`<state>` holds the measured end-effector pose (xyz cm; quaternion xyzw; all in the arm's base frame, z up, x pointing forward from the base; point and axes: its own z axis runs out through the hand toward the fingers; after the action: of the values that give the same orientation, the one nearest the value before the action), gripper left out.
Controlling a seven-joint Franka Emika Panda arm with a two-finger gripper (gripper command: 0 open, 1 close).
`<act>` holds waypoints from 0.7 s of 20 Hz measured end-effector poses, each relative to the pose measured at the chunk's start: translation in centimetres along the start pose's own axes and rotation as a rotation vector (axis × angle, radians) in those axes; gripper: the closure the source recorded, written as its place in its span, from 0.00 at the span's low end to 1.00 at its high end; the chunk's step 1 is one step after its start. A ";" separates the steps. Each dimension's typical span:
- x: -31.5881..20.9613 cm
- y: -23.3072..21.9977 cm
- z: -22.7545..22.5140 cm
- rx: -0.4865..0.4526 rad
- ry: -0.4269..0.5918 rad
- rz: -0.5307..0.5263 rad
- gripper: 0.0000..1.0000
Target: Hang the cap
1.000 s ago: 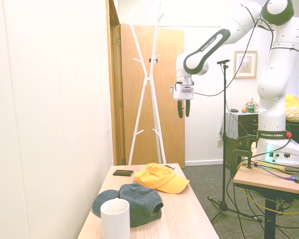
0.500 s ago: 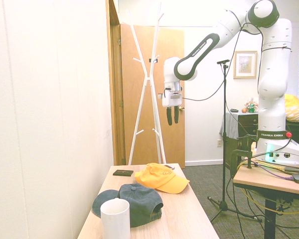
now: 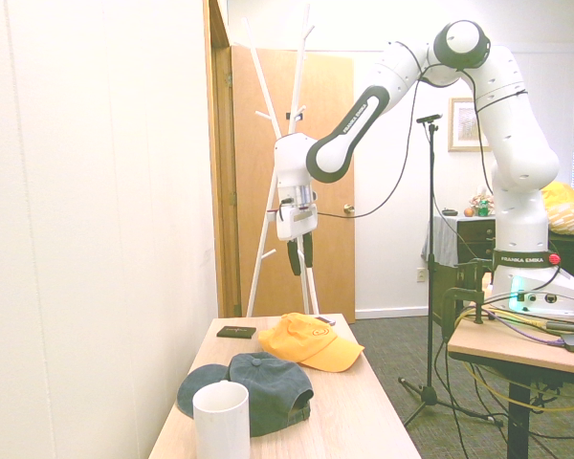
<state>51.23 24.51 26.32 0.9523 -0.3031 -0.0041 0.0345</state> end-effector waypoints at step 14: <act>-6.5 -6.1 6.6 -0.057 -0.046 -0.103 1.00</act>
<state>49.23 32.84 19.24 0.9649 -0.2544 -0.0363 0.0547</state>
